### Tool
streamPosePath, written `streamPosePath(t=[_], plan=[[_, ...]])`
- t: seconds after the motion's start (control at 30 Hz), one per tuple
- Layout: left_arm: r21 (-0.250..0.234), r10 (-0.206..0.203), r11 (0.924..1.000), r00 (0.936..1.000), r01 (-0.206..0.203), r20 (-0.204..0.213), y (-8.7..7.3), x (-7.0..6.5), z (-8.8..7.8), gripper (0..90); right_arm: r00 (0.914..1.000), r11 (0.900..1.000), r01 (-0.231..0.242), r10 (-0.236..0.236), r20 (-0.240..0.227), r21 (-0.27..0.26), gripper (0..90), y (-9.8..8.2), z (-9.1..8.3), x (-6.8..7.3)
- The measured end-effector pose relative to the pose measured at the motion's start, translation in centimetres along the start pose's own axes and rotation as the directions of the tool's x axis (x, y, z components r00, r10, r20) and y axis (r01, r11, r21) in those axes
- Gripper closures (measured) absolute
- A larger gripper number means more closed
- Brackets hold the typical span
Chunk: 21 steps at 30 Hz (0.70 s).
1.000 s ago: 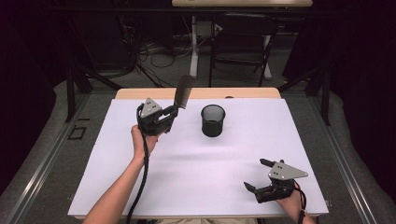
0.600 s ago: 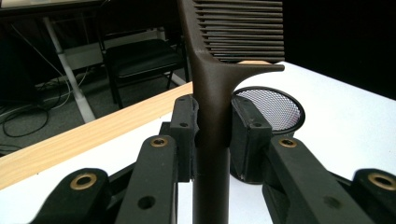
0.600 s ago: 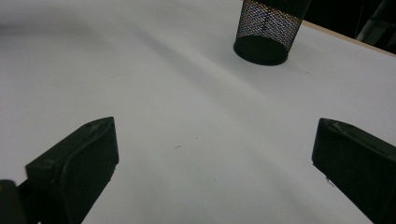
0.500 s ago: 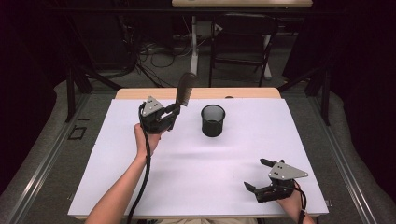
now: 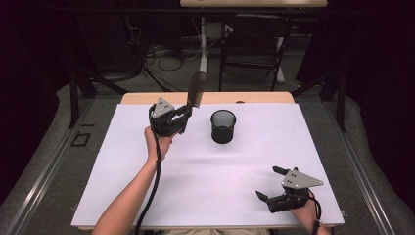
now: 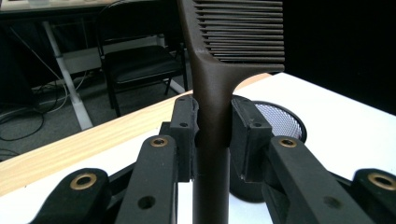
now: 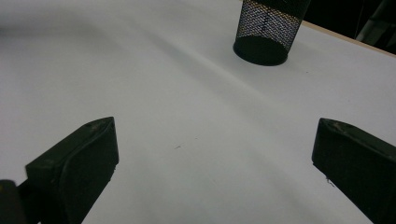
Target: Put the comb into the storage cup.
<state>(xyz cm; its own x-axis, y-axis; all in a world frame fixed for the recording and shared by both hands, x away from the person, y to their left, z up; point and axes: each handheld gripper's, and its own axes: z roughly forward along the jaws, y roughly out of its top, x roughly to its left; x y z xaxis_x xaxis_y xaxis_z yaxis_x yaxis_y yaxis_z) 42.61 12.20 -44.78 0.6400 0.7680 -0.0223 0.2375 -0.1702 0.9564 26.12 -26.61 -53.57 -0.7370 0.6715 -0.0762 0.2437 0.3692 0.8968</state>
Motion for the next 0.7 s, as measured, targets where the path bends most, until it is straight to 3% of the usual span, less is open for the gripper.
streamPosePath(t=[0.7], plan=[[-0.044, -0.014, 0.9989, 0.9998, 0.015, 0.014, 1.7, -0.8, 2.3, 72.5, 1.0000, 1.000, -0.001, 0.001, -0.001, -0.004, 0.1, 0.0, -0.1, 0.0]])
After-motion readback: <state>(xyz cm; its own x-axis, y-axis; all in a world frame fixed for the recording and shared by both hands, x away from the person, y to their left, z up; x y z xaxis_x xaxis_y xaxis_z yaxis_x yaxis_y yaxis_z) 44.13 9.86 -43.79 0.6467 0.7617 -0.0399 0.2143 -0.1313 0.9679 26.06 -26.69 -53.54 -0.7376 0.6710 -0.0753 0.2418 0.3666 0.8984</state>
